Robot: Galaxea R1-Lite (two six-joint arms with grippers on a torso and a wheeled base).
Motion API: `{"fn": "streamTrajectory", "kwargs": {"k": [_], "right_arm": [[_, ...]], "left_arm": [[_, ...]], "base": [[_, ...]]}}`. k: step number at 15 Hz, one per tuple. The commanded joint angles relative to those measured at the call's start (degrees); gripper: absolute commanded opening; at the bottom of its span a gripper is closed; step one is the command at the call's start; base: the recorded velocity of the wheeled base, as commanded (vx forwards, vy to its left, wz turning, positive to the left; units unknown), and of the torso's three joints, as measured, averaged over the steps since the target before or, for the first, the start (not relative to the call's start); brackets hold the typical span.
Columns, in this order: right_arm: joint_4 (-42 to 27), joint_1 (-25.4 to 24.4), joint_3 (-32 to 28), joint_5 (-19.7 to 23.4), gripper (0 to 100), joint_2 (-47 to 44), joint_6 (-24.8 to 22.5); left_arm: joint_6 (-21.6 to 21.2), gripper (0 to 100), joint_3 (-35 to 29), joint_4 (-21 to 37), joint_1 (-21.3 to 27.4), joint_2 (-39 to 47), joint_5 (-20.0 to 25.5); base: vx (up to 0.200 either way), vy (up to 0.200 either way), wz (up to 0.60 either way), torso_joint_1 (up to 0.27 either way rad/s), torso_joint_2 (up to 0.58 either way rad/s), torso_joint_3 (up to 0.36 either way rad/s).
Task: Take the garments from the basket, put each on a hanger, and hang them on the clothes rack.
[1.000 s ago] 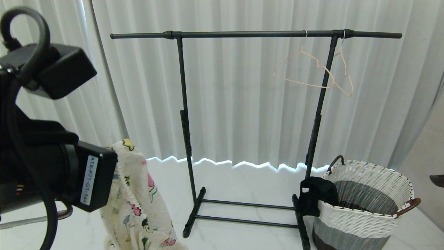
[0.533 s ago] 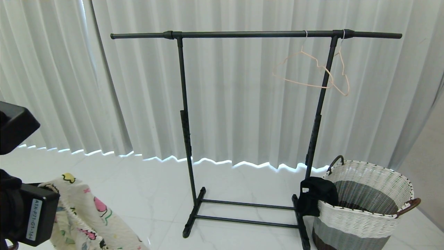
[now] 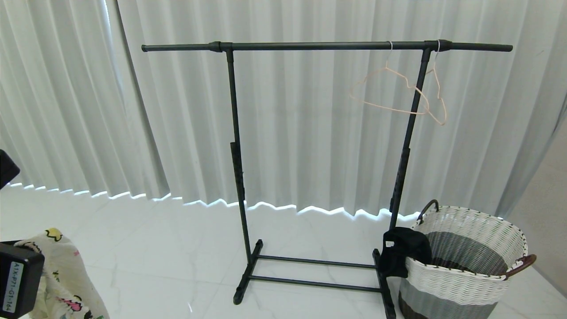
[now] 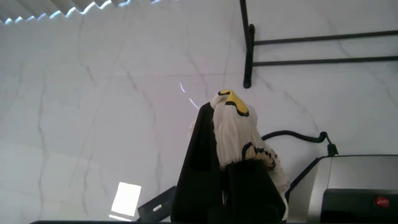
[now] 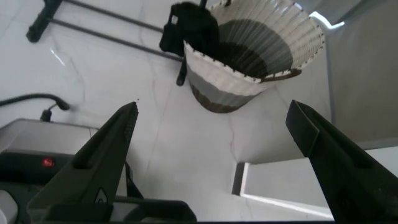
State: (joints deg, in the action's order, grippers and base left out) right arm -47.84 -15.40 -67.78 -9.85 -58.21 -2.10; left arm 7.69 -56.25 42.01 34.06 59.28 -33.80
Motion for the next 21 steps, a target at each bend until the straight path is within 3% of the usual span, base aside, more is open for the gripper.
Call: {"fn": "streamTrajectory", "kwargs": {"k": [1, 6, 17, 21], "right_arm": [[0.99, 0.37, 0.28, 0.71, 100, -0.59, 0.08], [3.45, 1.33, 0.37, 2.12, 100, -1.47, 0.25], [11.54, 1.51, 0.28, 1.68, 100, -6.30, 6.93], [15.40, 3.71, 0.46, 1.68, 100, -7.88, 6.84]], "left_arm": [[0.04, 0, 0.17, 0.09, -0.05, -0.66, -0.03], [0.04, 0, 1.76, 0.09, -0.13, -1.98, -0.03], [-1.28, 0, 1.76, -0.08, -0.05, -3.21, -0.12], [-1.28, 0, 0.44, -0.26, 0.13, -3.21, 0.32]], "base": [[0.000, 0.000, 0.00, 0.027, -0.17, -0.227], [0.000, 0.000, 0.00, 0.161, -0.47, -0.279], [0.000, 0.000, 0.00, 0.199, -0.48, -0.280], [0.000, 0.000, 0.00, 0.228, -0.52, -0.282]]}}
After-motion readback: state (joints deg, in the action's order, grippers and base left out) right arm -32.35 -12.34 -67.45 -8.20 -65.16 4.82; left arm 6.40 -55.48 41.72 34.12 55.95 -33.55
